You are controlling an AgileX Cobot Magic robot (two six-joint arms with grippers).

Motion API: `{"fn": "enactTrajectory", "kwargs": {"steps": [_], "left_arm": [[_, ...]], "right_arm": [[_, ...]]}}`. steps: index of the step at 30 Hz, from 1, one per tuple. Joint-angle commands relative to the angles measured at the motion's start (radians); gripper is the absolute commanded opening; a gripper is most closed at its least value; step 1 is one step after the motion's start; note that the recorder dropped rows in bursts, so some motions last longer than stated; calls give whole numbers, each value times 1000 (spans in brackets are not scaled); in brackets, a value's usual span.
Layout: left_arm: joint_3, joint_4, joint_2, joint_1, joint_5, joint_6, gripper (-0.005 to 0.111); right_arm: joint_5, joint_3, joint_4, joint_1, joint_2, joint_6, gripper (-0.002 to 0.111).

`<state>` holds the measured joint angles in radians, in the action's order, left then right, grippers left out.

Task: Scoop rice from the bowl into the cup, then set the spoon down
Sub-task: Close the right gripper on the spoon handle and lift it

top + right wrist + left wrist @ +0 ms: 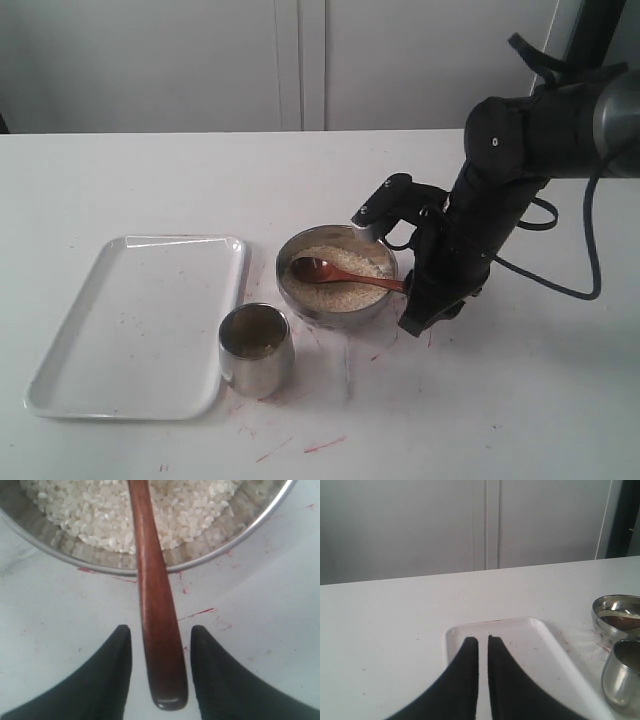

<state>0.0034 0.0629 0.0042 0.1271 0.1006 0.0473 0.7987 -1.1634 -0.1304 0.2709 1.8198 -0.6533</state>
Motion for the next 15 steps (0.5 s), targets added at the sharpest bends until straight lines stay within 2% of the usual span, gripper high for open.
{"fn": "enactTrajectory", "kwargs": {"steps": [1,15], "left_arm": [[-3,4,-4,2,4,2,14],[-3,4,-4,2,4,2,14]], "right_arm": [[0,-3,3,1,-2,1,33],[105,-80,1,1,-2,1,31]]}}
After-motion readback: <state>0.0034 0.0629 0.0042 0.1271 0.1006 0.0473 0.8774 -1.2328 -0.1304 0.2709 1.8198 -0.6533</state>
